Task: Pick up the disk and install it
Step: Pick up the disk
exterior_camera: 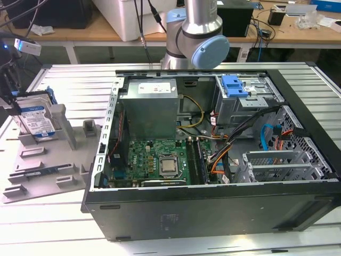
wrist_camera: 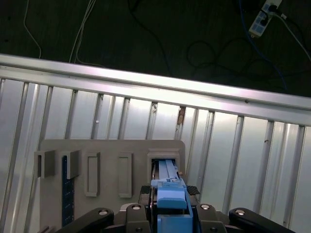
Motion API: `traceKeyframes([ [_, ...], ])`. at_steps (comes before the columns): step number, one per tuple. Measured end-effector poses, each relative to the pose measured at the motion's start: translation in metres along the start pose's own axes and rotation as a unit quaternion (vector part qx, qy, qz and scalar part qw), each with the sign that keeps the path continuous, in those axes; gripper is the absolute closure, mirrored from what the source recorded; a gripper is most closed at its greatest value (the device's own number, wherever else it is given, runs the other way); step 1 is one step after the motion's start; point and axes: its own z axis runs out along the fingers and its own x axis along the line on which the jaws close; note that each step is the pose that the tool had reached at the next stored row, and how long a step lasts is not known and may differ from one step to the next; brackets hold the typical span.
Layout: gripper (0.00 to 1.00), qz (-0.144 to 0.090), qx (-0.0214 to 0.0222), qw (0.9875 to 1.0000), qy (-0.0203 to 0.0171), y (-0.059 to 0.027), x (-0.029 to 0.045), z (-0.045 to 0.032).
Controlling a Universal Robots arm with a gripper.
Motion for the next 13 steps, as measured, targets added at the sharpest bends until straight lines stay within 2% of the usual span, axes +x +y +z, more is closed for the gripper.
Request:
traceKeyframes([
  [6,0.63,0.0,0.0002,1.0,0.0,0.0001,0.0001,-0.0004],
  [9,0.63,0.0,0.0001,1.0,0.0,0.0002,0.0006,-0.0036],
  [13,0.63,0.0,0.0,1.0,0.0,0.0005,0.0015,-0.0123],
])
